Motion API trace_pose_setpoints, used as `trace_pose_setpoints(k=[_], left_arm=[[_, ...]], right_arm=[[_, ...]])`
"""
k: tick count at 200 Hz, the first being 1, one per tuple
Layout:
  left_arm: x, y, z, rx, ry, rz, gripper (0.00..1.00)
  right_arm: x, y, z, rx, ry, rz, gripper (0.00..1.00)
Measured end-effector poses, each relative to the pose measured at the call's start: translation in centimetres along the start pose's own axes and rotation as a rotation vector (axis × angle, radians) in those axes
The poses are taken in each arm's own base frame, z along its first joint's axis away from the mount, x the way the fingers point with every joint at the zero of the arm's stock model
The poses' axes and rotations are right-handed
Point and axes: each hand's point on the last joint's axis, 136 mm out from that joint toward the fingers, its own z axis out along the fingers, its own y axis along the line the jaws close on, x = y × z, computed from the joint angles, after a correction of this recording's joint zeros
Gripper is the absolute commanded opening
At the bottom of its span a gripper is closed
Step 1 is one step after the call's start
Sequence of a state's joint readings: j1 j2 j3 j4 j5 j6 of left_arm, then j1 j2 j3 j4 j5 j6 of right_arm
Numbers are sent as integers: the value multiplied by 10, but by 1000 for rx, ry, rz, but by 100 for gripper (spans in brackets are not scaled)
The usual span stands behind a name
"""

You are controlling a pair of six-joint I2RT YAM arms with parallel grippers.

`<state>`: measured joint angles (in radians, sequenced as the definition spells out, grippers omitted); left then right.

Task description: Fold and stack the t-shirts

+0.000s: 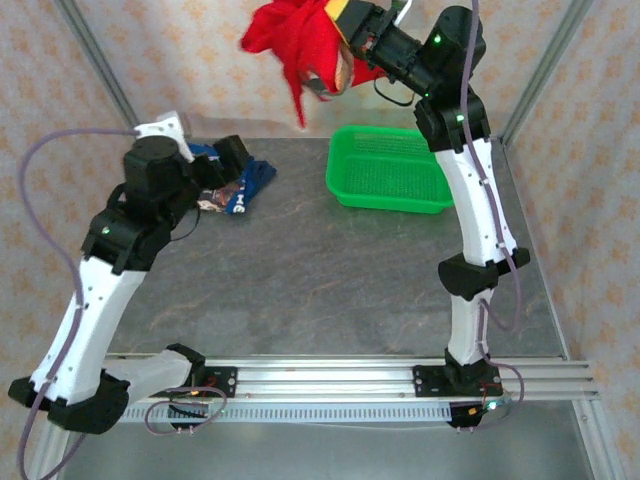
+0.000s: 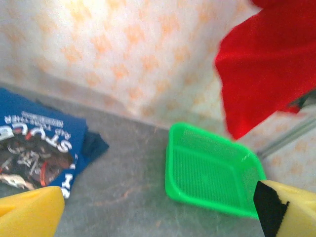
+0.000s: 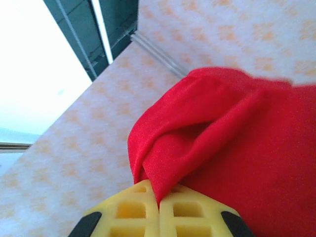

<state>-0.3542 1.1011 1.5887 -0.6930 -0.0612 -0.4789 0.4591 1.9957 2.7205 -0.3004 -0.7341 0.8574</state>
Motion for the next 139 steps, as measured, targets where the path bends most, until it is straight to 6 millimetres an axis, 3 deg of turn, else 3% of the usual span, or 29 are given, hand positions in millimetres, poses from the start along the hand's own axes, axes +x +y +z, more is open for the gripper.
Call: trace_pose_setpoints(k=[18,35,52,67,87,99,107,122,139], left_arm=[[-20,6,-23,-13,-79,-16,100],[-23,13,-37,-28,-111,-23,100],[-8,24,-37,-48,-92,-25,100],[20,36,-24,-77,-31,-27,100],[81,56,10,-139,128,-30,100],[124,71,31,-188,246,-31,100],[152,81,42,-223,322,-30,100],[192,99,50,-278,432,-19,100],[213,110,49,-307,487,-16,100]], right_arm=[[22,-14,8,47,55,46,0],[59,-60,16,175,139,109,4],[111,-124,13,343,242,179,47],[160,-189,-6,510,326,233,75],[204,-270,-54,765,417,237,92],[207,-303,-91,923,447,173,94],[198,-317,-116,1026,451,112,94],[163,-328,-171,1207,429,-11,94],[109,-329,-238,1366,341,-100,93]])
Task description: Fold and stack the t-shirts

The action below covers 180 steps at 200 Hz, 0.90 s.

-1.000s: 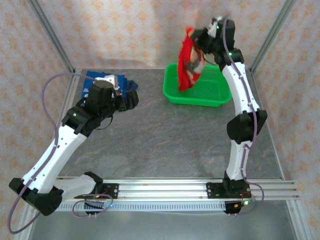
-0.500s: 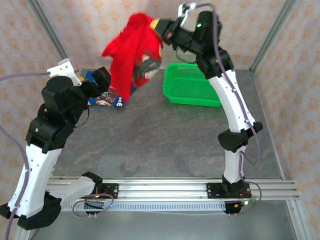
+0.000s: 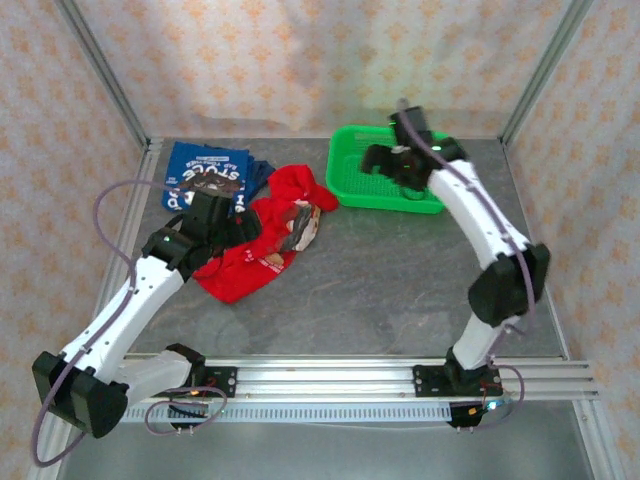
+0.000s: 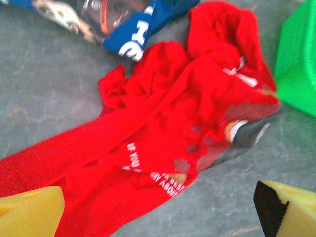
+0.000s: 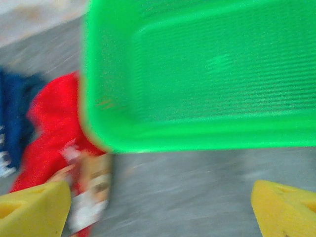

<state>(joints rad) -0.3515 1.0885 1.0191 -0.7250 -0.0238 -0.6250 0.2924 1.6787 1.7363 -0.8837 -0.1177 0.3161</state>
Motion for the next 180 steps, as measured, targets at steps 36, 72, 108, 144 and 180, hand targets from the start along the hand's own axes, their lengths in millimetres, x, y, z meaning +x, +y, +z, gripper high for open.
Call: trace_pose_setpoints(k=[36,72,108,144,180], left_arm=[[18,5,11,4,43,1,100],[35,14,18,1,71,6,100],[42,22,10,12,58,3,100],[45,29,-3,22,38,-1,100],[51,37,-8,18,36,-1,100]], right_arm=[[-23,-133,4,271,-26,101,88],[1,-166,72,345,144,64,86],[10,-177,107,348,221,40,82],[-11,-181,125,340,199,26,66],[-6,-194,142,349,227,42,39]])
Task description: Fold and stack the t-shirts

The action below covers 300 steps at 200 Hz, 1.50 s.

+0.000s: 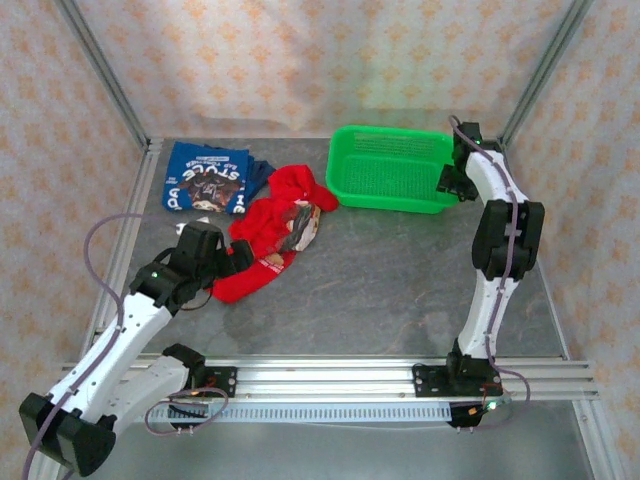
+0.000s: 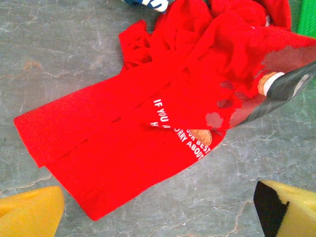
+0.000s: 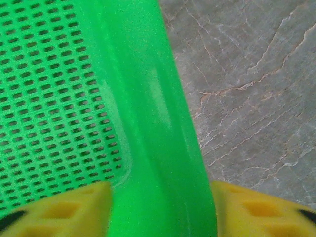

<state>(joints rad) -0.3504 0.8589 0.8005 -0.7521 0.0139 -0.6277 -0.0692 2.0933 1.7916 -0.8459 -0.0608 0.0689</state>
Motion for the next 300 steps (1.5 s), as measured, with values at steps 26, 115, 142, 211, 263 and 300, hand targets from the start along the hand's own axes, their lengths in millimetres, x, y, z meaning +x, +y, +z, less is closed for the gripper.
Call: trace_pose_setpoints(k=[26,115,142,211,263,300], left_arm=[[4,5,6,-22,15,7,100],[10,0,59,-94,128,95,100],[2,-11,65,-67,129,112,100],[-5,-16,66,-51,111,123,100],[-13,-3,62,-84,94,71,100],[-20,37,54,-178,99,-60,100]], right_arm=[[12,-4,6,-1,12,27,16],[122,-55,-60,54,-26,620,0],[166,-78,-64,110,-56,873,0],[191,-107,-62,171,-167,1353,0],[159,-101,-41,147,-177,1455,43],[135,-82,-35,48,-142,1351,85]])
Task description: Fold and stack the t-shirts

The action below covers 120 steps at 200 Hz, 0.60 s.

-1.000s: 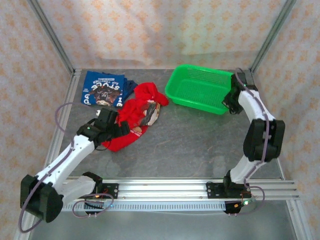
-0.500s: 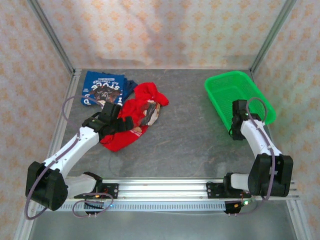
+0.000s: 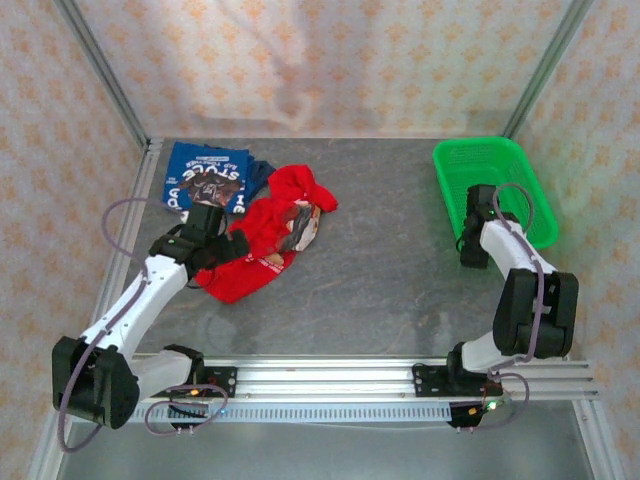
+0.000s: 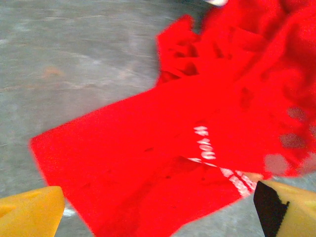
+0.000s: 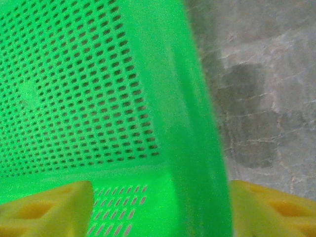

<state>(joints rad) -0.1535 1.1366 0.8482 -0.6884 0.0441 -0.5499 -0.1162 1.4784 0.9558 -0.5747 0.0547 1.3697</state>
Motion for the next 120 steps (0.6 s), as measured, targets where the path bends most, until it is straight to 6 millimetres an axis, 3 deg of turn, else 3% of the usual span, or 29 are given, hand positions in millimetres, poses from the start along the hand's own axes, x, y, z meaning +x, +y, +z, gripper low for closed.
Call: trace_pose_setpoints(k=[29,59,97,120], left_arm=[[-2,45,1,-96,41,-154,99],[12,63,7,-129,105,-237,91],[42,75,27,-140,239,-351,74],[54,70,32,-112,292,-384,69]], right_arm=[[20,17,-11,-67,118,-163,91],[53,22,-47,-178,244,-403,96],[125,17,-107,-326,392,-764,96],[171,9,-126,-359,465,-953,96]])
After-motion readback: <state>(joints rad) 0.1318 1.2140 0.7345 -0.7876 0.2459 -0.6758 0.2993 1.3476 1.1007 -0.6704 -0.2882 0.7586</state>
